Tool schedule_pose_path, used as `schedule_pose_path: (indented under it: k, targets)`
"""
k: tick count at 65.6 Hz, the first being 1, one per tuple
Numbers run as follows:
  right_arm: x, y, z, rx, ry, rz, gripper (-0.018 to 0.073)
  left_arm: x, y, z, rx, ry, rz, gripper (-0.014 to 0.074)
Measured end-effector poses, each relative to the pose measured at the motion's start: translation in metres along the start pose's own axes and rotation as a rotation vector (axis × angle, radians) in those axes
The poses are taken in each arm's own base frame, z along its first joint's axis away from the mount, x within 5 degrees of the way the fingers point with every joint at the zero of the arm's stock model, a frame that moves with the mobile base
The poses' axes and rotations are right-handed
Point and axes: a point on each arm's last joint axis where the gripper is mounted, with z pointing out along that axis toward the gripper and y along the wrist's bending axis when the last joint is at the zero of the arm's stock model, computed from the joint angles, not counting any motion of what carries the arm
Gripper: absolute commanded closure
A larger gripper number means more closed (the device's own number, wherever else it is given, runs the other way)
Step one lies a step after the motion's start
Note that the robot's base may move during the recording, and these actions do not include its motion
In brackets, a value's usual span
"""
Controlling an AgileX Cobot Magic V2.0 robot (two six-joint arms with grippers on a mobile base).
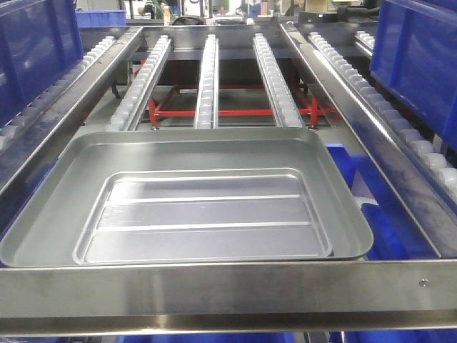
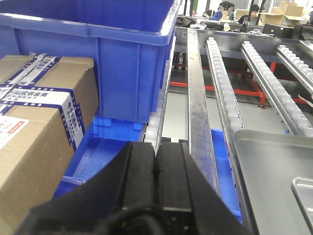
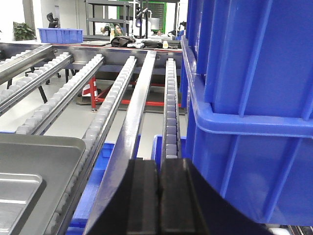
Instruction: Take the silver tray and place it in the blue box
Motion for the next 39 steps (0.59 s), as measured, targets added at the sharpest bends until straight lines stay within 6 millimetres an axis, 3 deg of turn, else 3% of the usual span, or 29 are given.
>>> schedule_pose_path:
  k: [12,20,28,39]
  targets:
    - [-0.006,0.0,0.0,0.005,0.017,0.0,0.0503,-0.024,-0.003,-0.002,0.018,-0.146,0.0,0.07]
    - [-0.043,-0.001,-0.005,0.019,0.026,0.001,0.0503,-0.068,-0.006,-0.011,0.015,-0.166,-0.014,0.07]
    - [-0.067,-0.003,0.005,0.038,0.197,0.004,0.0503,-0.108,-0.008,-0.011,-0.021,0.058,0.012,0.07]
    - [-0.063,-0.004,0.038,0.063,0.627,0.017,0.0503,-0.12,-0.01,0.014,-0.024,0.451,0.142,0.07]
